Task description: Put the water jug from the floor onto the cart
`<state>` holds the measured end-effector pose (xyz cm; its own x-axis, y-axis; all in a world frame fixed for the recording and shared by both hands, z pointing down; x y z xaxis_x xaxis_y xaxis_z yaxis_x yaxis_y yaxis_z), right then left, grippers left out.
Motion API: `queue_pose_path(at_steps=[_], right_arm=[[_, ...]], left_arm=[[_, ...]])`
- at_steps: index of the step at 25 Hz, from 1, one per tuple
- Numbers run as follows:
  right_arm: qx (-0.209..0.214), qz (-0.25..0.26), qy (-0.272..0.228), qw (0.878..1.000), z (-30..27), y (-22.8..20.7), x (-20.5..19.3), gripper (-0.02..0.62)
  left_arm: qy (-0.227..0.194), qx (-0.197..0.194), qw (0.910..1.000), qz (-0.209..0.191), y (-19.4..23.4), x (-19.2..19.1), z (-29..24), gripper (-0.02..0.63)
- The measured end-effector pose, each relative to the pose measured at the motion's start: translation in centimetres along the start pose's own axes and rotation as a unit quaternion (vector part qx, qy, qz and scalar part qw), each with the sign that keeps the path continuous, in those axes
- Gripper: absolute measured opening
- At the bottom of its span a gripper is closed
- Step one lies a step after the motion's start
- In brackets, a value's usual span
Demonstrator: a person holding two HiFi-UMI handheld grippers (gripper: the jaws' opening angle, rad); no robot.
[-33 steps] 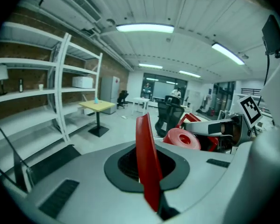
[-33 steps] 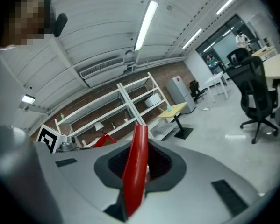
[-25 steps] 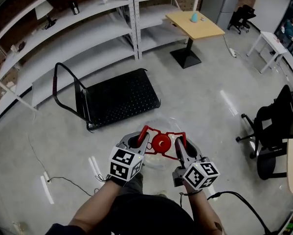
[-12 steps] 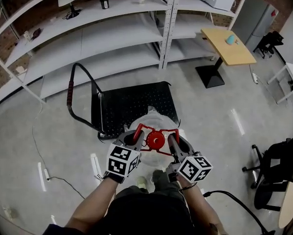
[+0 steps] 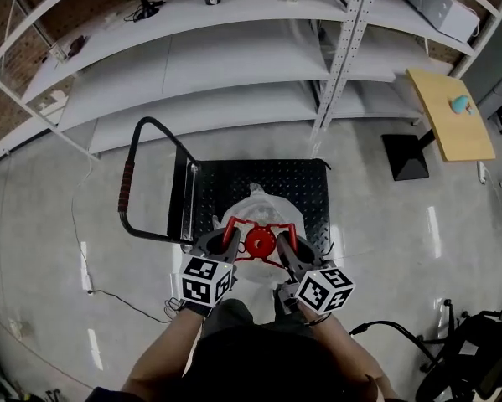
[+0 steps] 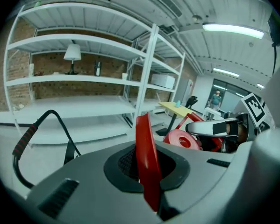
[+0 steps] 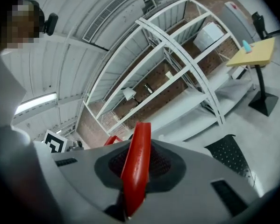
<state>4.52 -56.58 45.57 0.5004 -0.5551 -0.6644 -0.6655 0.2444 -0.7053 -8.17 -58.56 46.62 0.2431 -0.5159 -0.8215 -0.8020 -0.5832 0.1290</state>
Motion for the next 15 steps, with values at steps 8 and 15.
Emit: queue_pose_path(at_steps=[8,15], right_arm=[[-0.003,0.019,0.047,0.999,-11.8,-6.3,2.9,0.040],[-0.023,0.014,0.042,0.999,-20.9,-16.4,-1.8,0.040]], left_arm=[[0.011,0.015,0.9992,0.035,8.7,1.0,-10.1,0.003],[0.022,-0.002,0.9995,0.024,15.1,-5.1,-21.5,0.003]])
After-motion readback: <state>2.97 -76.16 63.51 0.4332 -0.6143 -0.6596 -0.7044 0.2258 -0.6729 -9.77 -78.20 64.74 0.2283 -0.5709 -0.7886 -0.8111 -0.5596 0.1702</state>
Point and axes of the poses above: the fingertips, and each gripper's own axes: z backward along the fingers, y to its left, x out of its top, the point moved 2 cm from there along z, backward along the fingers, and after that the axes turned 5 degrees about -z, right-handed, at the moved point
